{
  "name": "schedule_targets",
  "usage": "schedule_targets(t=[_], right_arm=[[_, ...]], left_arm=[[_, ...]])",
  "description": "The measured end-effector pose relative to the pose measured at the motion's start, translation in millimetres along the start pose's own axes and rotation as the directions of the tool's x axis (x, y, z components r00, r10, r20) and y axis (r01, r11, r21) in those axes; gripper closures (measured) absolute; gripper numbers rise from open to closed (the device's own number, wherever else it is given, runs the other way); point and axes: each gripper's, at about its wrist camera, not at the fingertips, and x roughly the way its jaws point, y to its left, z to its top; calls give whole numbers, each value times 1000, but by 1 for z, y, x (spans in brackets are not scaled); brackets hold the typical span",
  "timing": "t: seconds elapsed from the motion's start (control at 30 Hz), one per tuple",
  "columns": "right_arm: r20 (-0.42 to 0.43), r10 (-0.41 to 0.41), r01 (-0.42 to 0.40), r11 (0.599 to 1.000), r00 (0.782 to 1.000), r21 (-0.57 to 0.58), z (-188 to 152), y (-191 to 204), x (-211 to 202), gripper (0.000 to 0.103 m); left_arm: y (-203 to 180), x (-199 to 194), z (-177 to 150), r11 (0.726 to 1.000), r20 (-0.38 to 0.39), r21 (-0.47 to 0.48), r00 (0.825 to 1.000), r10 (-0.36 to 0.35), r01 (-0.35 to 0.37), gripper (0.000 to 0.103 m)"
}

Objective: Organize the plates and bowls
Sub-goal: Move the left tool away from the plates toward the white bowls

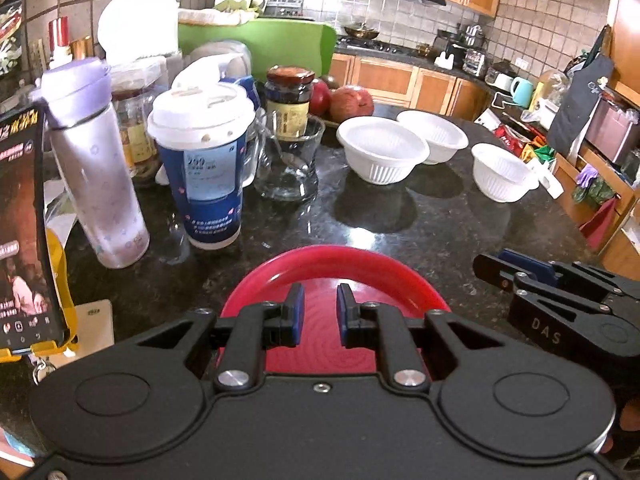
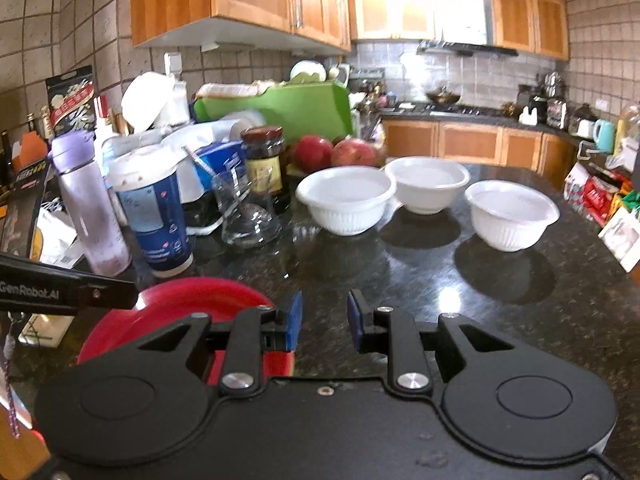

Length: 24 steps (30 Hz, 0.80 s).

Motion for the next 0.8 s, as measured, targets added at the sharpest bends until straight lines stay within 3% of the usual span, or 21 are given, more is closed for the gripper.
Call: schedule_targets(t=[0.17,0.47,0.8], right_arm=[[50,-25,24,1000,998,16,4,-14,-12,78],[116,-80,76,996,990,44,19,-68,-36,75],[133,-76,67,995,988,71,46,-169,-55,71]], left_arm=[[-9,-8,4,999,59,20,997,-41,40,66],[-52,-1,17,998,98,53,994,-42,37,66],[-125,25,43,999,123,50,992,13,-19,66]])
